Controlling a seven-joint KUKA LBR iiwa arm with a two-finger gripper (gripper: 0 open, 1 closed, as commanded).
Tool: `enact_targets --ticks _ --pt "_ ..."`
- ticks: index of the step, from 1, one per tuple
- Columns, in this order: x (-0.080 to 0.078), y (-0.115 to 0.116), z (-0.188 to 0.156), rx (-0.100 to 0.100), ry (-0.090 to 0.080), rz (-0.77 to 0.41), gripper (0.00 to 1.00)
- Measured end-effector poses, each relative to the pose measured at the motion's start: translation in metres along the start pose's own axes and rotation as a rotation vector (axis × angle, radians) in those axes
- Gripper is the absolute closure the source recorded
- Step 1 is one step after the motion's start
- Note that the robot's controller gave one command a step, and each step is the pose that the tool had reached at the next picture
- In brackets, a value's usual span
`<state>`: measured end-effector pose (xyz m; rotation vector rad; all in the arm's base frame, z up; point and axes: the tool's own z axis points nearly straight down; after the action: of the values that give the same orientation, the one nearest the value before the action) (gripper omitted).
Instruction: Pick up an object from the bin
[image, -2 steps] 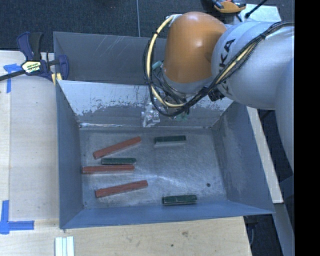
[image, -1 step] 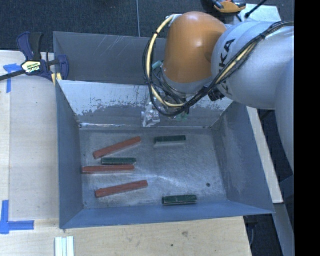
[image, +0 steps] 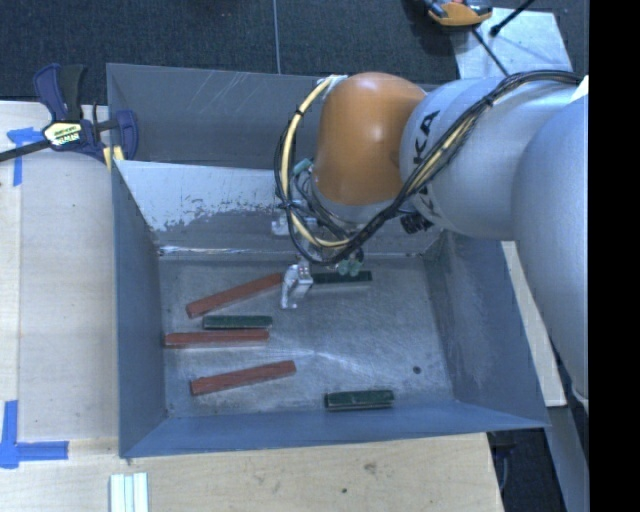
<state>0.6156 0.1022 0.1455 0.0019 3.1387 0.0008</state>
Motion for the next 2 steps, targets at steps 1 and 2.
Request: enact_targets --ticks 1,2 --pt "0.0 0.0 0.0 0.0 0.0 0.001 0.0" --pt "0.001 -0.004 0.066 -0.004 -0.025 -0.041 1.0"
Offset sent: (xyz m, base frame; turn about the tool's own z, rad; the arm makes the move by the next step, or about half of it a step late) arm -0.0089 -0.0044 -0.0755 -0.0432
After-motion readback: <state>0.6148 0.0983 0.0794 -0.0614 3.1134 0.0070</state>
